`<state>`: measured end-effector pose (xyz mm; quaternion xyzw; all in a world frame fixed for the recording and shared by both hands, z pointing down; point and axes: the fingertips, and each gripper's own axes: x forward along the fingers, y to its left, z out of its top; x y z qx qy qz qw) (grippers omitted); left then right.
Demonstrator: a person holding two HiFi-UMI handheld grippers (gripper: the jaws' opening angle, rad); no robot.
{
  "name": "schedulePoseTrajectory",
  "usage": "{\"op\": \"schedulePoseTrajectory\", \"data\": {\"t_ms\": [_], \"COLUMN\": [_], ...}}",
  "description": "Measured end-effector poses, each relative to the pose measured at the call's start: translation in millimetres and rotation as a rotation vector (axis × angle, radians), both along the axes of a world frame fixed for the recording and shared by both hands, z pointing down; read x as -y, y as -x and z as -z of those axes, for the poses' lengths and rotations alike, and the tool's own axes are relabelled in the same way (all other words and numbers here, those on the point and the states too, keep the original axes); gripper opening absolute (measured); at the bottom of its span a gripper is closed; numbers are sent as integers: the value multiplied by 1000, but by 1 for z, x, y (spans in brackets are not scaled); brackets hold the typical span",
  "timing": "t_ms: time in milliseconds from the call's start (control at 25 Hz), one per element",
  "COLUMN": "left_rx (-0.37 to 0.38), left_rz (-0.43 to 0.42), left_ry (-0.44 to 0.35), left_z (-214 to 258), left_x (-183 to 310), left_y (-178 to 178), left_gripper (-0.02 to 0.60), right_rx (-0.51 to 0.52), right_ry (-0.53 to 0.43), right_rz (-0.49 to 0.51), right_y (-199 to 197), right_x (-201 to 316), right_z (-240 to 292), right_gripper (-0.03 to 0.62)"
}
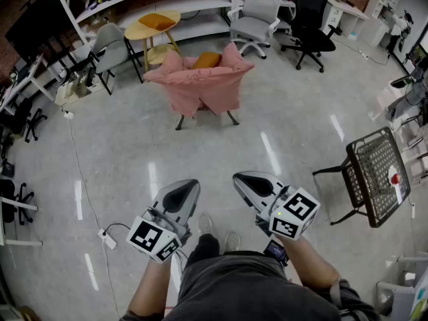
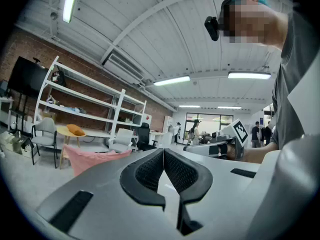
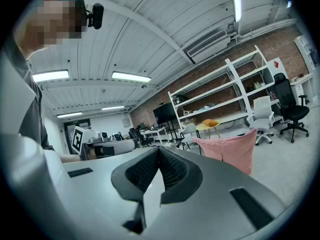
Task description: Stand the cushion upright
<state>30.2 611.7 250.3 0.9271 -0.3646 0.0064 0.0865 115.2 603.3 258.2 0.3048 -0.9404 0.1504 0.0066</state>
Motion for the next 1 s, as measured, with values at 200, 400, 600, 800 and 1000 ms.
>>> {"op": "schedulePoseTrajectory", "data": {"t_ms": [200,400,600,800,1000], "left_rx": [-1,-6,-14,-21,-26], "left_rz": [7,6,2,-11,-21], "left_ry": [5,12,29,41,31], "left_z": [-2,-7,-14,-21,-20], "left_x": [0,5,18,44,83], "left_y": [3,9,19,38,71], "left_gripper": [11,11,11,11,11], "right_rx": [-2,-6,11,0,-4], "right_ry": [5,10,35,64,67], "right_rz": [1,-4,-24,-41,-57], "right_y": [1,6,13,31,60], "right_x": [1,6,20,46,81], "right_z": [-3,-7,-11,-20,-19], "right_gripper": [15,14,15,15,17]}}
